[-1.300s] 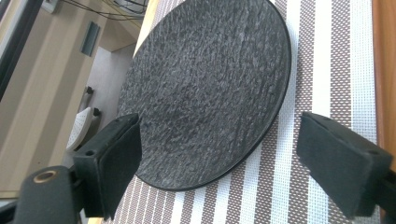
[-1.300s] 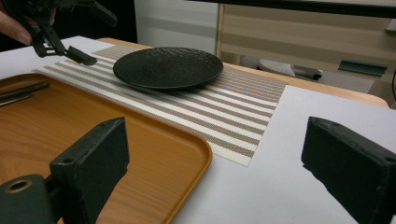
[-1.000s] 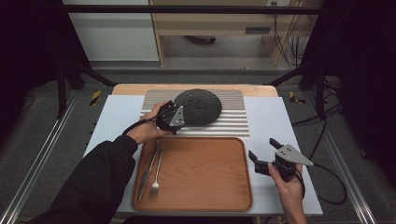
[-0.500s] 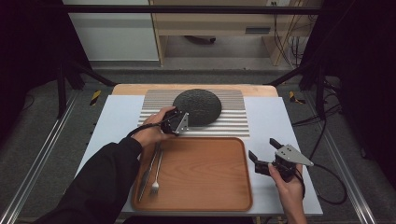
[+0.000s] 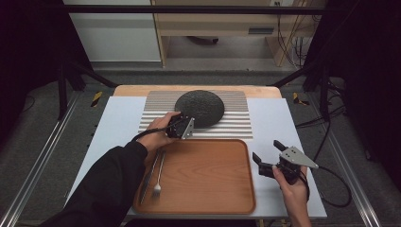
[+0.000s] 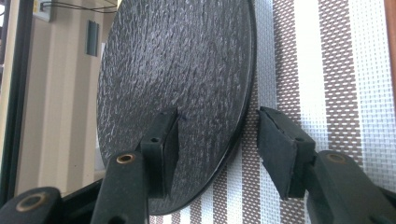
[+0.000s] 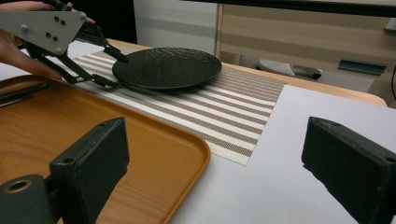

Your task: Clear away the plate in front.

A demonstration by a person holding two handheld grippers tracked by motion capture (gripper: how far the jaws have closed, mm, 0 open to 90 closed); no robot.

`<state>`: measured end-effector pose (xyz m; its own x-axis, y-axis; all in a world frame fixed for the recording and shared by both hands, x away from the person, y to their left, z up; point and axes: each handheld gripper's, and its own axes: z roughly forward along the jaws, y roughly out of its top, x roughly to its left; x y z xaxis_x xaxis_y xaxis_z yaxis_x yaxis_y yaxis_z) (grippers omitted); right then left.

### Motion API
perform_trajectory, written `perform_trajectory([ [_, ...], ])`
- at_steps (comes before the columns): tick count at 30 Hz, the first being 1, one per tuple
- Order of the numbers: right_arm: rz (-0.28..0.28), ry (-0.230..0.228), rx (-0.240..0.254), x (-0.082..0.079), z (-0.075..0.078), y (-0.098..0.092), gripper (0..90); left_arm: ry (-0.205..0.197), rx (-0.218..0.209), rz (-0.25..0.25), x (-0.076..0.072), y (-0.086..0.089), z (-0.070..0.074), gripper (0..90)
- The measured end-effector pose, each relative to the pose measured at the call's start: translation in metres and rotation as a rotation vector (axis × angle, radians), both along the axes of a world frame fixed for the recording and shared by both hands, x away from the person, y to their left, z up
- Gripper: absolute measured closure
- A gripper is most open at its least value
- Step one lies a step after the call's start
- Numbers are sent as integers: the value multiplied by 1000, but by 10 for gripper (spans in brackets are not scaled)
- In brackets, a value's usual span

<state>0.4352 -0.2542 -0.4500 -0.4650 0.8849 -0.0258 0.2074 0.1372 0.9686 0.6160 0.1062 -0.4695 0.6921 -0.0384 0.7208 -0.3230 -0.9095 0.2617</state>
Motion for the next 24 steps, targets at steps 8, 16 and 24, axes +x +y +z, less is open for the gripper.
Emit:
perform_trajectory([
  [8,2,2,1,0,0,0,75,-8,-1,-5,-1,-3,-3,519],
  [16,-1,8,3,0,0,0,74,-38,10,2,0,-4,-5,559],
  [24,0,11,5,0,-1,0,74,-61,16,-3,-1,-6,-8,608],
])
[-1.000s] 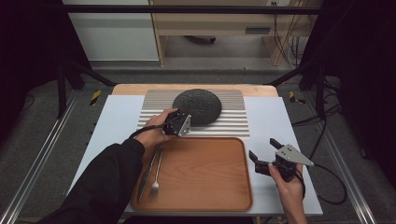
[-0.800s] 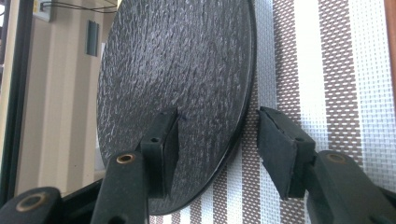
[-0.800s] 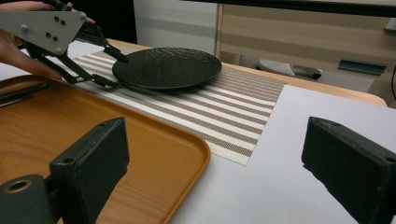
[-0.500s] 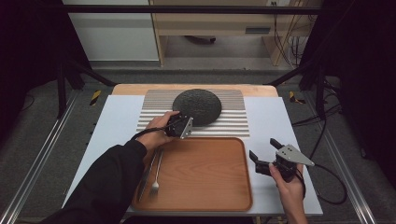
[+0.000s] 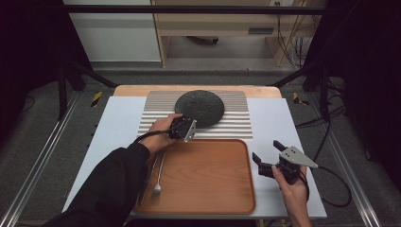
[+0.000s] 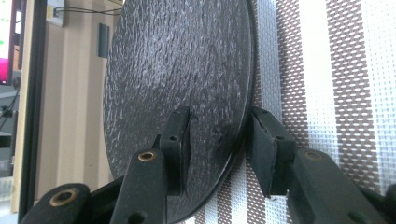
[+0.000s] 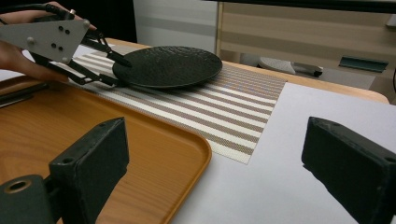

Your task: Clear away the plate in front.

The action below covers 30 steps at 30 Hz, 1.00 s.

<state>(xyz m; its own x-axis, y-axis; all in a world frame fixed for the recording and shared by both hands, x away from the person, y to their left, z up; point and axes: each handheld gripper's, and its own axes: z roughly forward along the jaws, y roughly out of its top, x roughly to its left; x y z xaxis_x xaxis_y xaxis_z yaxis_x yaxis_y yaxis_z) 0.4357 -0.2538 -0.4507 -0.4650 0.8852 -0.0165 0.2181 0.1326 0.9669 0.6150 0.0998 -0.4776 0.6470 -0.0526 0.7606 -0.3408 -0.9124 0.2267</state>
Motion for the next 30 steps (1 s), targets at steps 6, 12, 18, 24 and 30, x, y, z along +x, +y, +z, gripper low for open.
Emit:
perform_trajectory([
  [6,1,0,-3,0,0,0,74,-8,2,0,1,-1,-2,622],
  [12,2,5,0,0,-1,0,73,-15,0,-4,1,-1,-3,631],
  [18,3,3,-1,0,-1,0,72,-24,6,-1,2,-1,-4,639],
  [24,3,4,-1,1,-1,1,72,-29,9,-2,2,0,-5,644],
  [30,2,9,-3,1,-2,1,72,-35,19,0,4,5,-4,654],
])
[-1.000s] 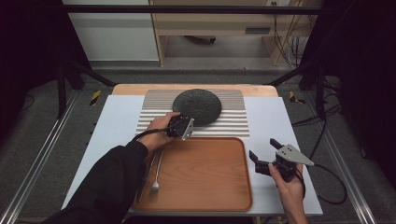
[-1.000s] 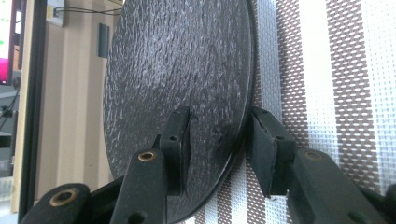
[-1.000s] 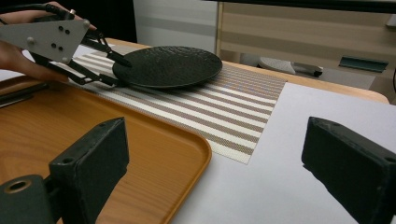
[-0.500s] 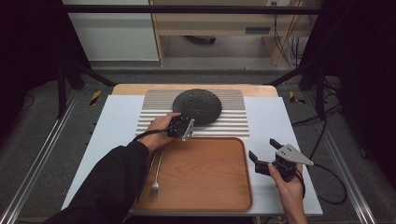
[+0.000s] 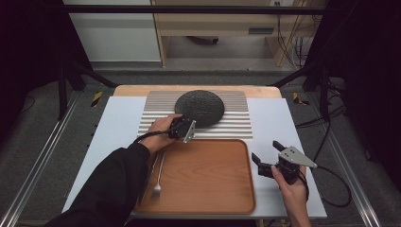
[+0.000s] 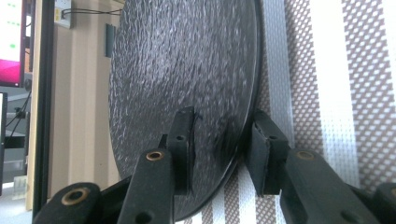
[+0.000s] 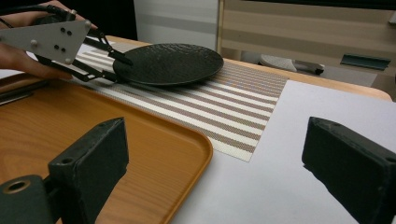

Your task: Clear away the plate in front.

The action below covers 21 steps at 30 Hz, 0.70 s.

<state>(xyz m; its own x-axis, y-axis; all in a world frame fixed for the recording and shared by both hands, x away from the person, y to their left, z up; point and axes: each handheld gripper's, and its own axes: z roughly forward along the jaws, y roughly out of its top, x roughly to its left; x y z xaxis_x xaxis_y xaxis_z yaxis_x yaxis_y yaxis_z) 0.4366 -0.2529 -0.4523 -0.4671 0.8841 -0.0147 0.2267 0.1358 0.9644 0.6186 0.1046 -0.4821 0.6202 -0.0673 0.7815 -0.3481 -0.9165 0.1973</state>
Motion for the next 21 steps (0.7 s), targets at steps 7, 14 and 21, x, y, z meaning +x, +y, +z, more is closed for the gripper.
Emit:
perform_trajectory([
  [7,-2,5,16,1,0,-1,71,-9,7,1,2,3,-2,669],
  [14,-4,9,26,1,-1,-2,71,-21,8,-4,3,2,-4,679],
  [21,-2,12,43,1,-1,-4,71,-37,23,-10,3,1,-5,682],
])
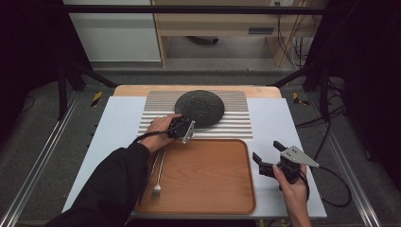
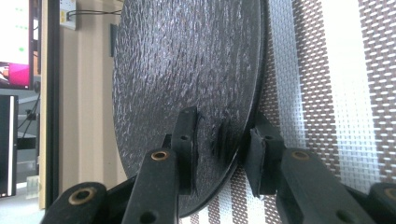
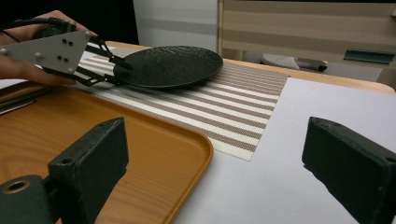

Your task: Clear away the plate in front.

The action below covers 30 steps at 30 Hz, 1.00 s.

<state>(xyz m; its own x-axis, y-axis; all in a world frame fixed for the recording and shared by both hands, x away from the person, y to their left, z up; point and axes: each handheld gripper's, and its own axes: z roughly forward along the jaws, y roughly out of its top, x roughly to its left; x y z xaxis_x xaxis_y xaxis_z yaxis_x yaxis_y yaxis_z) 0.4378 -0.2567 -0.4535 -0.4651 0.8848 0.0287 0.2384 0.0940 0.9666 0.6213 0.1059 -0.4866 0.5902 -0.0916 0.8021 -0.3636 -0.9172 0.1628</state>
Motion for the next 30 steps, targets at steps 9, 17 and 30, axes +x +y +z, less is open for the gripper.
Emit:
perform_trajectory([
  [9,2,2,-5,0,0,0,71,-8,11,-6,0,-1,-2,694],
  [17,1,2,-5,0,0,0,71,-15,16,6,-2,-3,-2,749],
  [30,1,4,-5,0,0,0,71,-84,17,-15,-8,-7,6,827],
])
